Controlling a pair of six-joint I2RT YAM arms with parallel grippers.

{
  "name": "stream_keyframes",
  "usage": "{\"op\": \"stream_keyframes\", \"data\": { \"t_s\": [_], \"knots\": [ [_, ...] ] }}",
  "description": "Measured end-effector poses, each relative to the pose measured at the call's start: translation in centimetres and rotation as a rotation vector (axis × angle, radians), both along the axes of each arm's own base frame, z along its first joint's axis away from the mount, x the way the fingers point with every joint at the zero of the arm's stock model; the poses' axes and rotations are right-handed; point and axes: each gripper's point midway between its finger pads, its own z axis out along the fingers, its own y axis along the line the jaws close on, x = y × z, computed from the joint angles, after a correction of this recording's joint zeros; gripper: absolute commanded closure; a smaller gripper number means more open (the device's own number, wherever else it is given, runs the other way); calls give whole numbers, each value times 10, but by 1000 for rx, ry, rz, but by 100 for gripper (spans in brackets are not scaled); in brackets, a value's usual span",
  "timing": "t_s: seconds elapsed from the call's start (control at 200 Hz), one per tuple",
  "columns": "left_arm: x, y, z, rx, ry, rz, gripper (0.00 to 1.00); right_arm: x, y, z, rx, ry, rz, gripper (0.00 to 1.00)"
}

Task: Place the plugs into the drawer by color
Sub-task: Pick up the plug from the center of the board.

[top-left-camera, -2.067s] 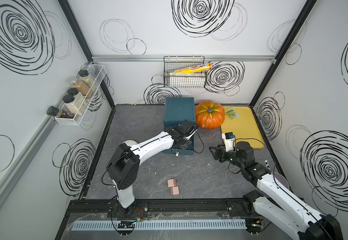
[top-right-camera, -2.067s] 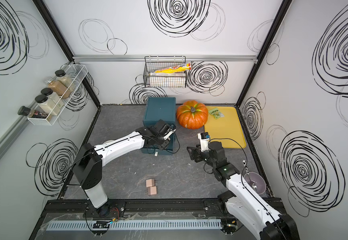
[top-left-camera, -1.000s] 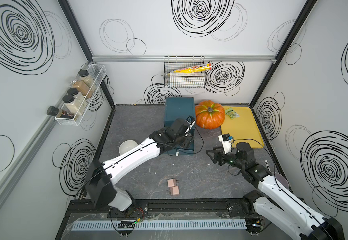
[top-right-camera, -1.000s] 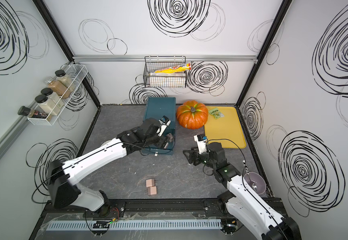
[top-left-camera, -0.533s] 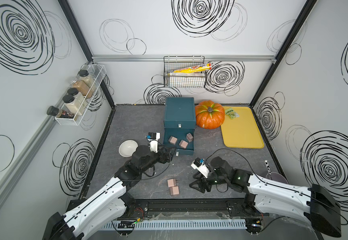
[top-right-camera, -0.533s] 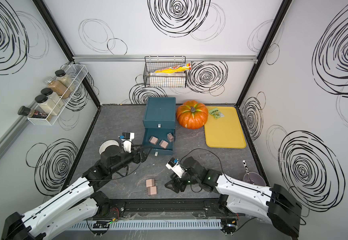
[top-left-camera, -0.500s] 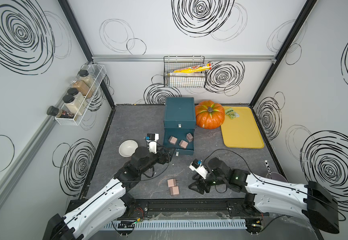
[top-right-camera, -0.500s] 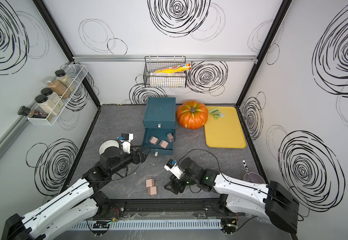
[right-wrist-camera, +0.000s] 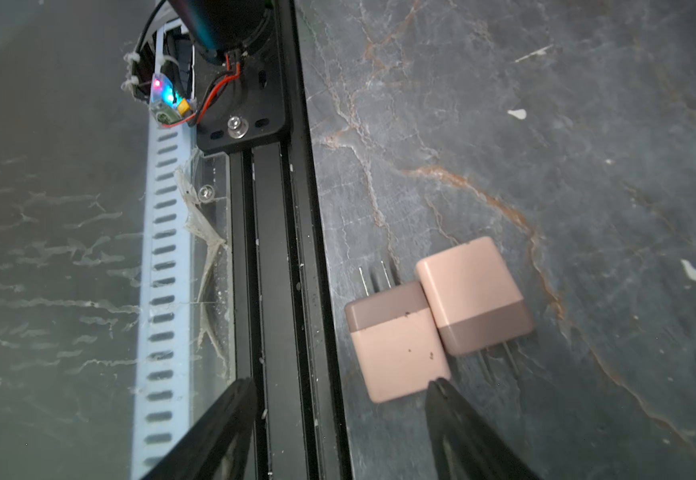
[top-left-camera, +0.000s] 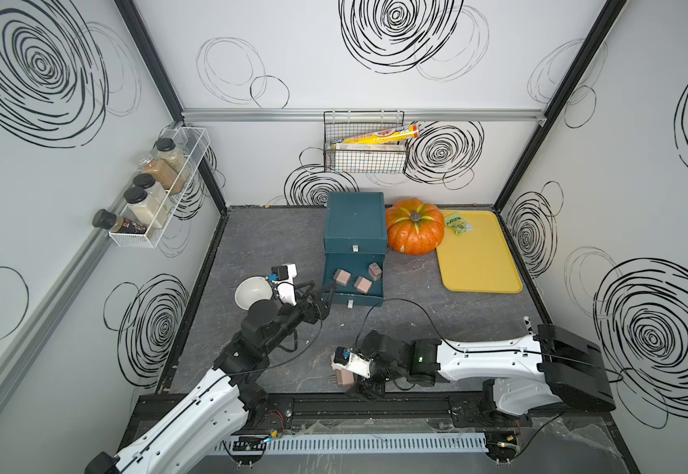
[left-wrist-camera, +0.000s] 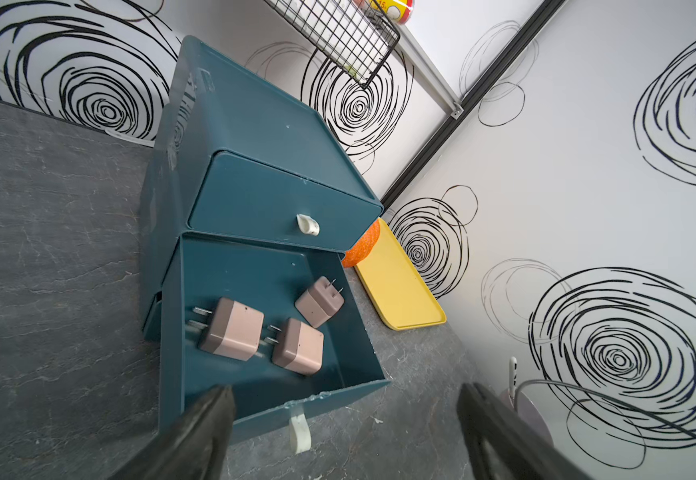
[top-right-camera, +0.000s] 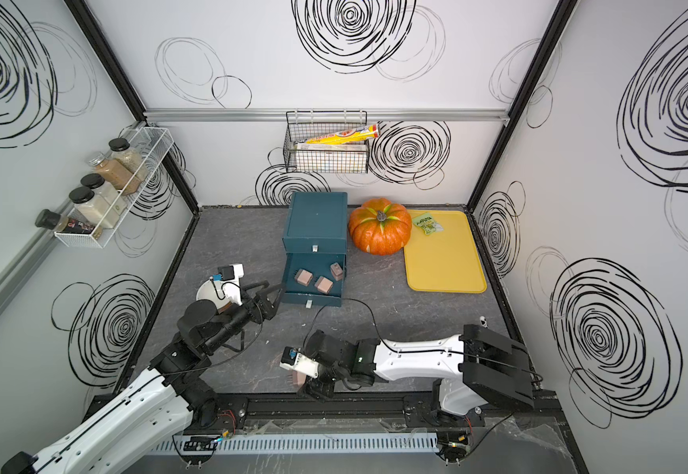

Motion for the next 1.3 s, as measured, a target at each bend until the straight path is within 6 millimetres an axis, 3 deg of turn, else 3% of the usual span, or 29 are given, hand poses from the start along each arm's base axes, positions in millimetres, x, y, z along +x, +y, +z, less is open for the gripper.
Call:
{"op": "stream_keyframes", "data": {
  "t_s": [0.33,0.666,0.901,1.081,1.191,1.302],
  "knots": [
    [-1,1,3,-5,-9,0,9,1,10,-23,-59,-28,37,33],
    [-1,-2,0,-1,1,-14,9,23,19,-34,-101,-137,-21,33],
    [-2,-3,-1,0,3,-19,9,32,9,-54,-185,-191,-54,36],
    [-2,-3,0,-1,2,-19,9,36,10,-53,-186,-216,-72,47],
    [-2,-3,0,-1,2,-19,9,41,12,-49,-185,-239,-90,70],
    [-2,-3,0,0,2,-18,9,44,17,-43,-170,-235,-108,76]
  ]
}}
